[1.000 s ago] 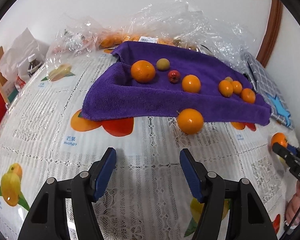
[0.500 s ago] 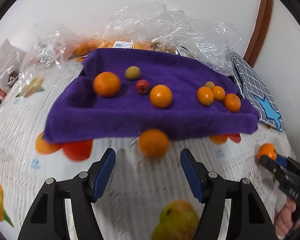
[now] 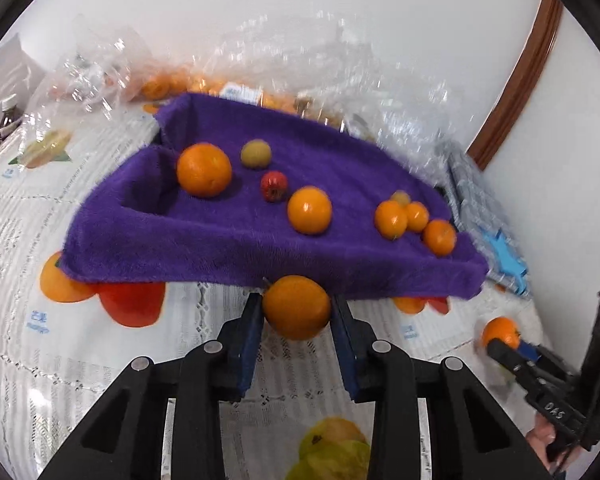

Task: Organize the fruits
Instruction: 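Lower the tangerine onto the purple towel and open the right gripper while the left gripper places its orange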

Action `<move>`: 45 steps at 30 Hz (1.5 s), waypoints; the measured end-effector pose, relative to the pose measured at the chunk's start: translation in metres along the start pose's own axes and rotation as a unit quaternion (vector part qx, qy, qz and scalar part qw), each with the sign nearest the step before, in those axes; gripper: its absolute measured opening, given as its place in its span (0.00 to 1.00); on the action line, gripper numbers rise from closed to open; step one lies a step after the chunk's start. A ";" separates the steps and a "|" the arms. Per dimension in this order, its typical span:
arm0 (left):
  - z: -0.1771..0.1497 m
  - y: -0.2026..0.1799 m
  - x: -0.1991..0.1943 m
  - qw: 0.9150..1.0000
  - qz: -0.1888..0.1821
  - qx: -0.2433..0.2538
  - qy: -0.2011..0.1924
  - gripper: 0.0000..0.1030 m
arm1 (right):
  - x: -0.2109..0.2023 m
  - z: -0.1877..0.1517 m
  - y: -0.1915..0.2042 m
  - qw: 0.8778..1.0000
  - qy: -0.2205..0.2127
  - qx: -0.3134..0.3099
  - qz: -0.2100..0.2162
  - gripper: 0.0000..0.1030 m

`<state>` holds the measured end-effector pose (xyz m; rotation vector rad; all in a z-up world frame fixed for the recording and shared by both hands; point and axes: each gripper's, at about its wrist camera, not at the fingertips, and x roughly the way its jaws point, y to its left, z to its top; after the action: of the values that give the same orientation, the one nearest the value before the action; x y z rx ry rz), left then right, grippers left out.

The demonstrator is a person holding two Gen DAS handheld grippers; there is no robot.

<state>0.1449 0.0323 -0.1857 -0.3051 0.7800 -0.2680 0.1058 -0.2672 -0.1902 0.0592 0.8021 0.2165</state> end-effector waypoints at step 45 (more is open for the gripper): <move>0.042 -0.005 -0.057 0.994 0.005 0.024 -0.109 0.31 | -0.024 0.070 0.023 0.996 -0.053 0.057 0.049 0.41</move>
<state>0.1352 0.0544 -0.1188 -0.2788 0.5579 -0.2389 0.1356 -0.2478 -0.1212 0.2163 0.7051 0.2571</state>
